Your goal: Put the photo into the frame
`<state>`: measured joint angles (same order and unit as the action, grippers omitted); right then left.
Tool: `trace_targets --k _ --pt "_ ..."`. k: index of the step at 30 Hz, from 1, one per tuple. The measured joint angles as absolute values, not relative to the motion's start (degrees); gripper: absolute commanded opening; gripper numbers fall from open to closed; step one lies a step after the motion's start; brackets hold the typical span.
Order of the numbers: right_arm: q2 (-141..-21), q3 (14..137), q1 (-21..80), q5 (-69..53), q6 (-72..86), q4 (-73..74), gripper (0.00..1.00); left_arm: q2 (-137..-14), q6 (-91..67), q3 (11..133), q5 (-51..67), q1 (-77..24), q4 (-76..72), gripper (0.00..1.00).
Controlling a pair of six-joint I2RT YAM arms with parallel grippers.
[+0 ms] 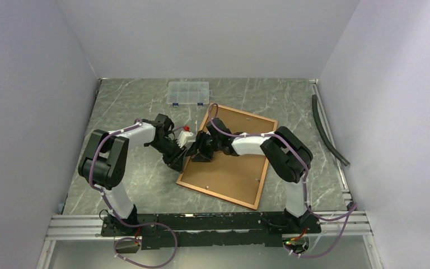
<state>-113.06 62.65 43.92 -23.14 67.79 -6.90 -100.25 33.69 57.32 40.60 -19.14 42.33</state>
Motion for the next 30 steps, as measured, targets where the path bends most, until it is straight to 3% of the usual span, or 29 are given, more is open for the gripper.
trace_targets --k 7,15,21,26,30 --pt "-113.5 63.3 43.9 -24.4 67.7 -6.8 0.55 -100.2 33.9 57.3 40.6 -19.5 42.3 0.34" --pt "-107.0 62.0 39.9 -25.2 63.2 -1.7 0.79 -100.1 37.7 59.9 40.0 -17.3 47.9 0.35" --pt "-91.0 57.8 27.0 -23.3 56.7 7.3 0.99 -99.3 39.3 62.7 38.1 -13.6 48.5 0.34" --pt "-77.4 53.6 11.7 -15.6 49.8 16.5 1.0 -101.7 36.6 63.0 34.6 -13.6 43.3 0.34" --pt "-73.6 51.0 2.5 -11.1 45.1 20.3 1.0 -105.1 34.0 64.8 33.9 -14.5 40.5 0.34"
